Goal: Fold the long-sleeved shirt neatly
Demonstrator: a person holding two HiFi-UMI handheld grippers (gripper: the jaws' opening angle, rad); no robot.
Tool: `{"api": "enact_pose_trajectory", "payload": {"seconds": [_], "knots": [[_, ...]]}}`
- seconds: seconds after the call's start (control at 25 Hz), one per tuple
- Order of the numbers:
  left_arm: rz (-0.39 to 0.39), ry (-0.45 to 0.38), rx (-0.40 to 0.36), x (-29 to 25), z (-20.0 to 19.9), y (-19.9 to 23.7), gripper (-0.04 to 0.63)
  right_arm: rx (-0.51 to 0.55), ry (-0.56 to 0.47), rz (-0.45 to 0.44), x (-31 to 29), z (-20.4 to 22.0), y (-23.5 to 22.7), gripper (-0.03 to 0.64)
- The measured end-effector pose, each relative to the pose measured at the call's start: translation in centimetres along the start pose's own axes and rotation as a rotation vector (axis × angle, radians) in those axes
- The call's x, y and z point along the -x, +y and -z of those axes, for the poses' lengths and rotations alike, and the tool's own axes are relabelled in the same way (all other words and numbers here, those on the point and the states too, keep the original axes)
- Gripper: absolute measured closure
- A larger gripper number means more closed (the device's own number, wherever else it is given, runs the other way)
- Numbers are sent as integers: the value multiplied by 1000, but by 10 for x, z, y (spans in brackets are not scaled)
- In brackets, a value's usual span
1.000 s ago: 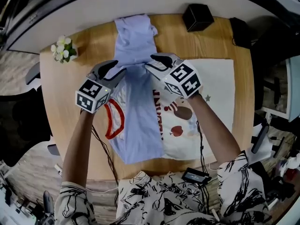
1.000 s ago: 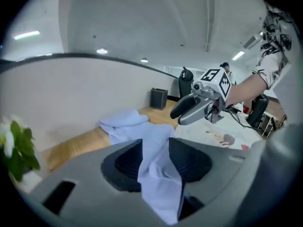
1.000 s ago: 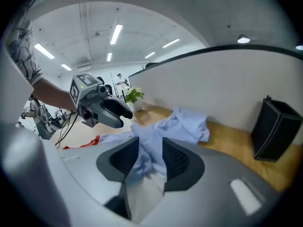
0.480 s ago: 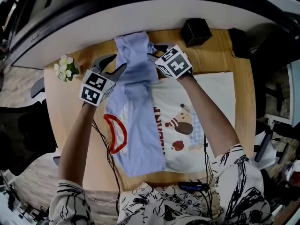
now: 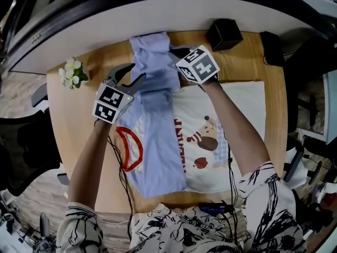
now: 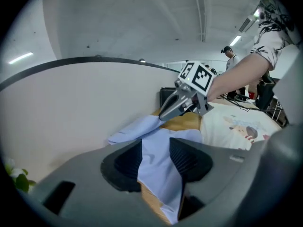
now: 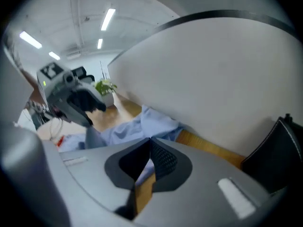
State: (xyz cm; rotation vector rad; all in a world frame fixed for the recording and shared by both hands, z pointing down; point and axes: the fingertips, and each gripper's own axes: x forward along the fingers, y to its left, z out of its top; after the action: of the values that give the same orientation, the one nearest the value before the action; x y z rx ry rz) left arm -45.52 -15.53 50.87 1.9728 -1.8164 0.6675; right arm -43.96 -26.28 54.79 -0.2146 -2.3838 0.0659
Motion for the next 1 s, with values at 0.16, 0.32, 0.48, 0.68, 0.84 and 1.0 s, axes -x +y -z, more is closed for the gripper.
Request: {"api": "enact_pose_trajectory", "payload": {"seconds": [0.16, 0.32, 0.48, 0.68, 0.84, 1.0], "knots": [[12, -22, 35, -5, 2, -8, 410, -154, -149, -199, 37, -60, 22, 601], [-37, -81, 101, -6, -10, -16, 402, -188, -252, -303, 70, -119, 42, 601], [-221, -119, 103, 1, -21, -11, 355, -186, -292, -360, 89, -147, 64, 601], [-163, -335, 274, 8, -46, -16, 337, -167, -321, -377, 110, -166, 81, 601], [-94, -530, 422, 36, -66, -12, 550, -174, -328, -381, 123, -168, 87, 601], [45, -590, 528, 71, -79, -18, 577, -188, -328, -331, 135, -157, 83, 601]]}}
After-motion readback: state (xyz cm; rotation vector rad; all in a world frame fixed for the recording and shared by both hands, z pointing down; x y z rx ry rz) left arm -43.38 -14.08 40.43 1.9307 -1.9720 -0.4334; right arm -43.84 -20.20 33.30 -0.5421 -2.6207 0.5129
